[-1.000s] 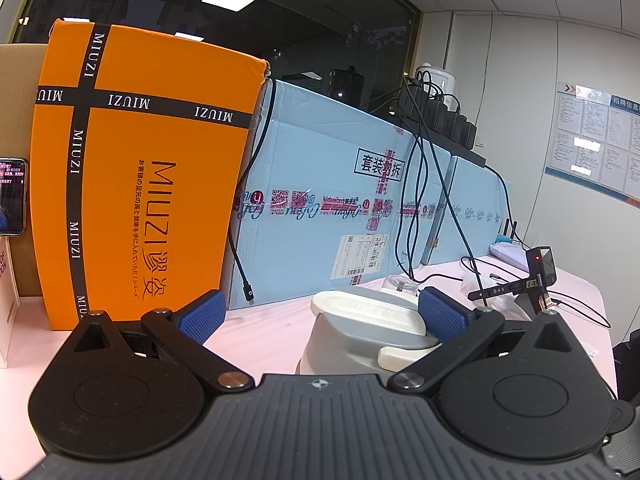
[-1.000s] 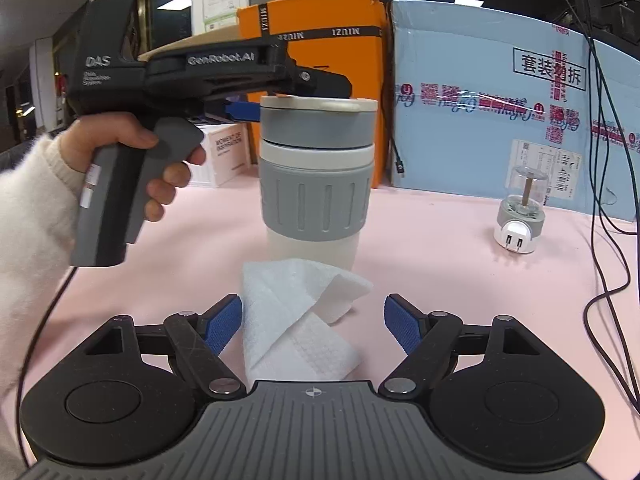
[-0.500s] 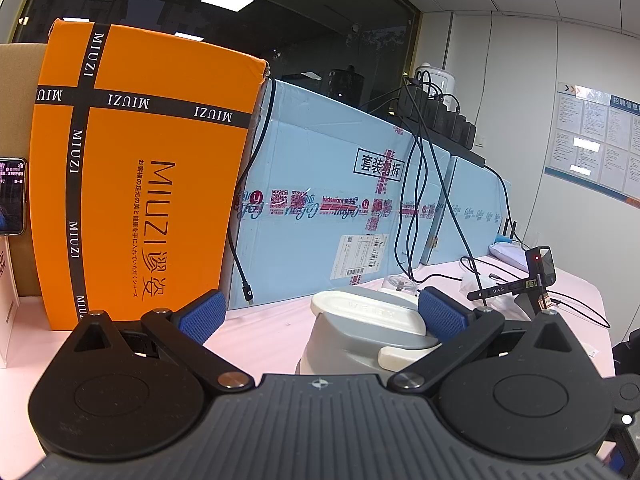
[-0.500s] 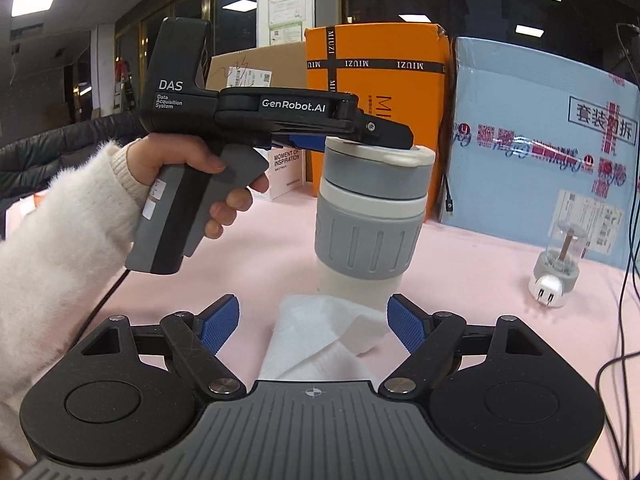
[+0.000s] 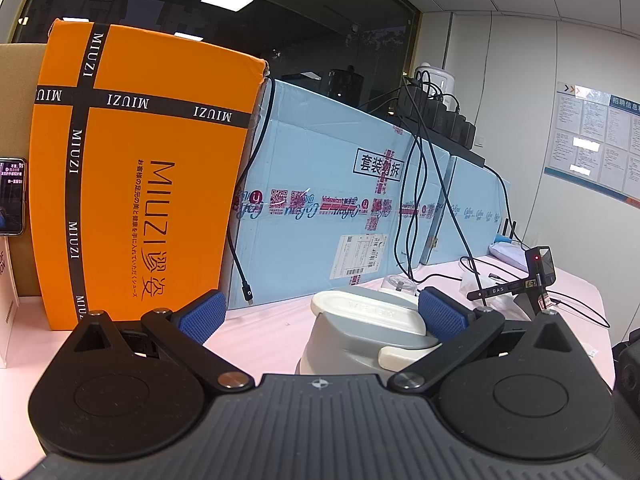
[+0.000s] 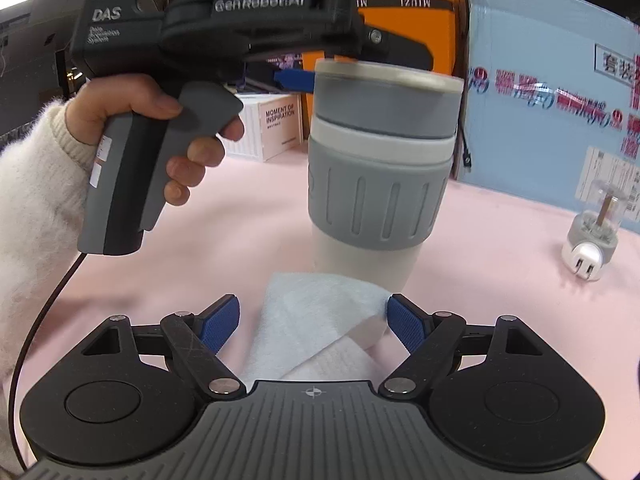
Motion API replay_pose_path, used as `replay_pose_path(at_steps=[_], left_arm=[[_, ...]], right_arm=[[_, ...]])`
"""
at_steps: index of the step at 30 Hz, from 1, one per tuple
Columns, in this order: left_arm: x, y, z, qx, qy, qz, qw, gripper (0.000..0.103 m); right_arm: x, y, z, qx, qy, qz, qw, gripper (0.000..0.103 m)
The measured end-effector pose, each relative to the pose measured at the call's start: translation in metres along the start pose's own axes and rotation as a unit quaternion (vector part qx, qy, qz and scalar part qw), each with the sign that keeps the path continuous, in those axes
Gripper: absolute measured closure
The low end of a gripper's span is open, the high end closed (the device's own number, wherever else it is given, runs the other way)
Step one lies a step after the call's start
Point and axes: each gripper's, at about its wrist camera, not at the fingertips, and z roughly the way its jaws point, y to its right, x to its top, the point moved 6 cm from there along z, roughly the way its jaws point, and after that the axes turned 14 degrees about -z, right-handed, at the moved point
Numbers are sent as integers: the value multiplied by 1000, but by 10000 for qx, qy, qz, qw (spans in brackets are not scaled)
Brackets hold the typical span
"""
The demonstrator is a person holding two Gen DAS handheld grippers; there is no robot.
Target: Clean container
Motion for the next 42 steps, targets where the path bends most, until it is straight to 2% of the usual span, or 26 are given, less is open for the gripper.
replay_pose_path(at_steps=[3,5,6,11,14,17,21,24,28,31,35,38,42], left_arm=[[0,0,0,0,-1,1,10000,0],[0,0,0,0,0,1,10000,0],[0,0,0,-1,-1,2,10000,0],[1,0,0,17,-6,37,10000,0],[2,2,-2,77,5,119,9999,0],[6,2,-5,37,166,48,9998,0],[11,8,-13,-79,411,-74,9991,0],[11,19,-15,-62,524,13,9986,0],[5,33,-14,44,665,187,9976,0],[2,40,-15,267,920,237,9951,0],[-7,43,-19,532,1319,117,9898,0],[-21,48,-20,846,1531,291,9842,0],[-38,58,-21,1076,1708,678,9771,0]], right_arm=[[-3,-6,8,50,-144,-46,9999,30],[-6,-11,12,35,-221,-111,9997,40],[-6,-13,13,-58,-213,-198,9996,41],[-5,-23,9,-9,-113,-232,9997,73],[-5,-30,5,72,-16,-282,9996,85],[-3,-28,-6,66,273,-151,9995,86],[-1,-5,-30,-30,899,442,9950,86],[-5,20,-51,-95,1552,1098,9817,86],[-5,45,-79,-99,2519,1815,9505,86],[4,63,-95,-288,3080,2017,9293,86],[2,89,-89,-610,3370,2319,9105,86],[-6,109,-77,-504,3562,2767,8911,86],[-26,118,-85,-653,3570,3112,8783,86]])
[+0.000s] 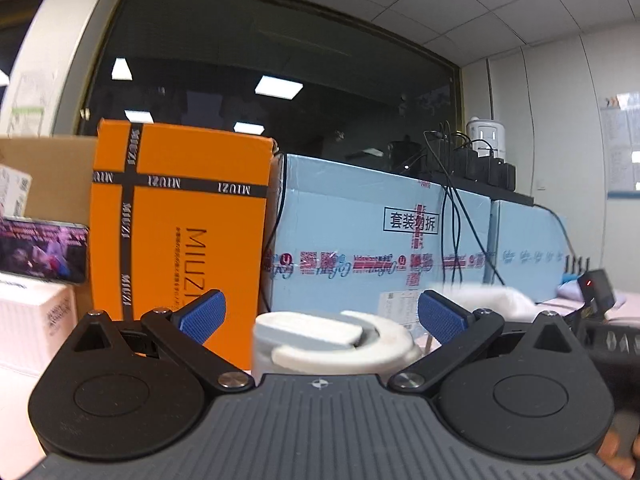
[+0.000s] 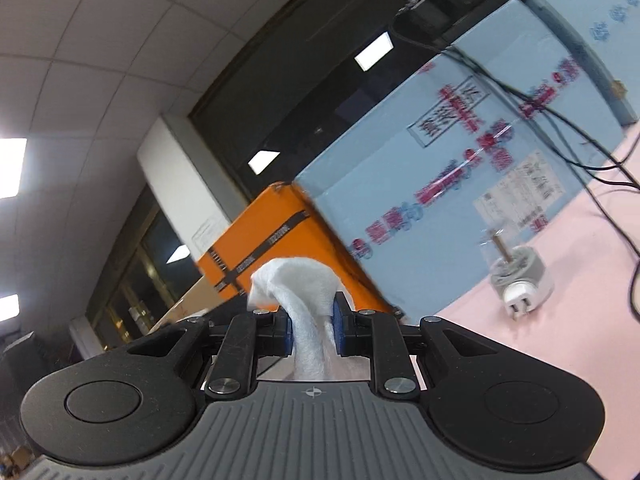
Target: Clean container
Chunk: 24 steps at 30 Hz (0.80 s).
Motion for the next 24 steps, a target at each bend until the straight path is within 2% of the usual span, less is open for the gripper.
replay_pose_path(at_steps=[3,6,9,14,20,24], left_arm=[[-9,7,-6,136,108,296,9994,0],[-21,14,-3,282,37,666,9974,0],[-29,16,5,411,-73,749,9963,0],[-31,14,12,665,-9,828,9943,0],[-28,7,12,501,-115,700,9962,23],[-28,8,9,299,-173,755,9965,23]], right_arm=[[-1,11,-6,-116,47,262,9996,86],[-2,14,-9,-142,78,382,9991,86],[-4,13,-13,-123,121,461,9988,86],[-6,16,-14,-113,136,574,9982,86],[-7,14,-14,-68,108,568,9983,86],[-8,13,-15,-55,84,551,9984,86]])
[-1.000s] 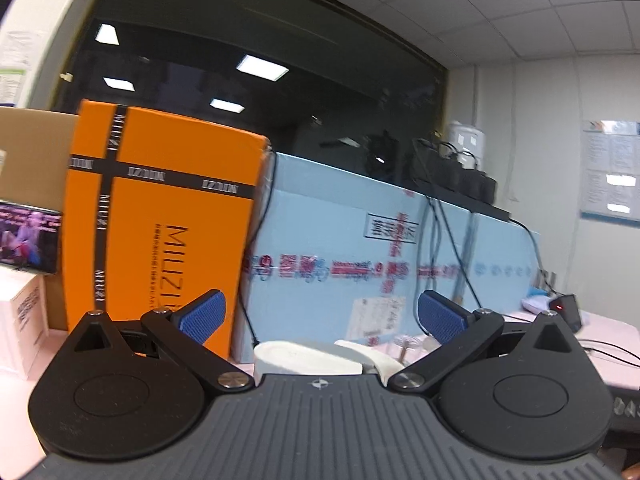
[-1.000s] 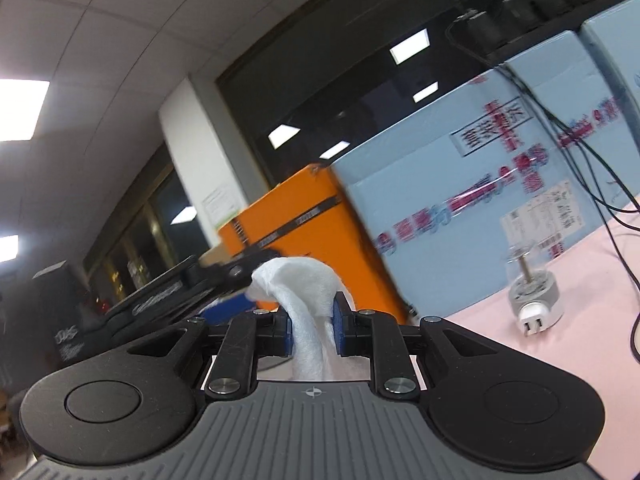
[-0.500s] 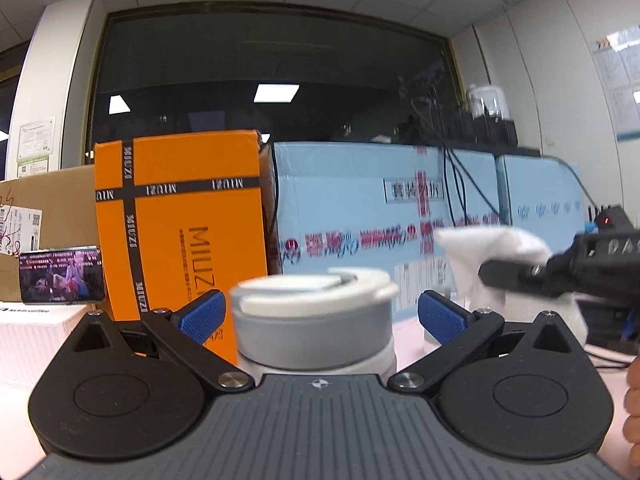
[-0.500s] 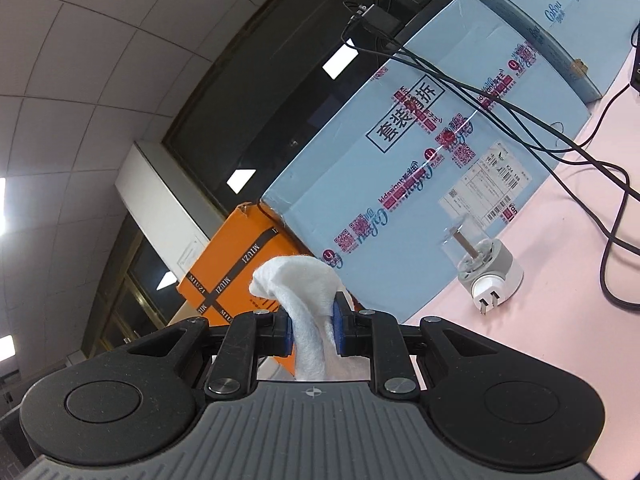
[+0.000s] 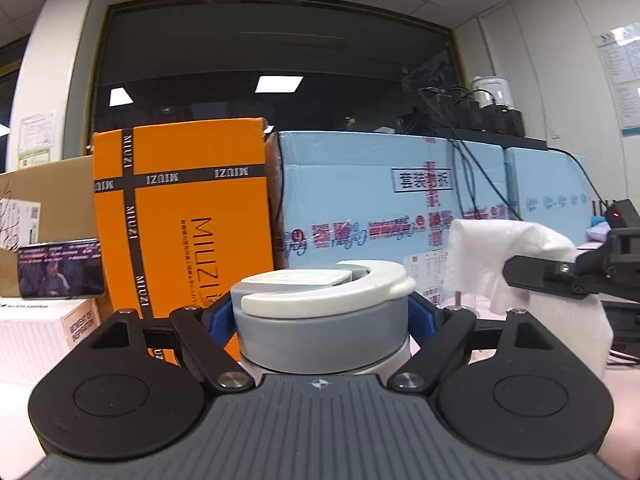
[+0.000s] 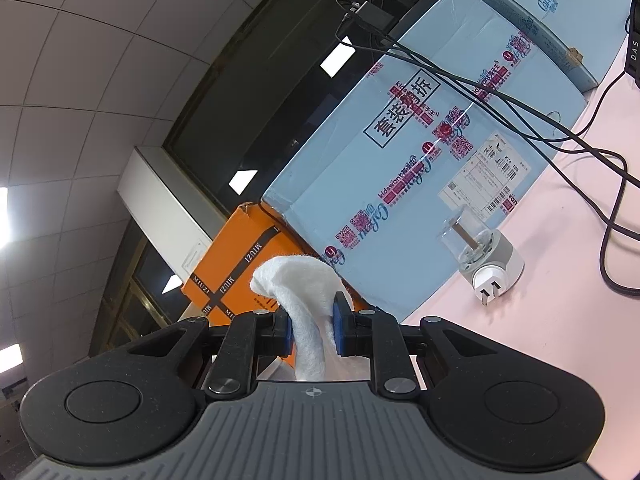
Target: Clean container
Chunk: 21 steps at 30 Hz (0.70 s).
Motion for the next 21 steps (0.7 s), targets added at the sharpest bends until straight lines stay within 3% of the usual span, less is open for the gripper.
replay_pose_path(at_steps=[7,15,21], left_arm=[[4,-12,-1,-747,-214,-62,9970,24],[6,-29,3,-1873,-298,-155,9817,25],[5,-31,6,-2029,-269,-198,9786,22]], right_arm=[[-1,-2,0,63,-3,-22,10000,86],[-2,-2,-1,167,9,77,9998,86],[-3,-3,0,141,-43,25,9999,86]])
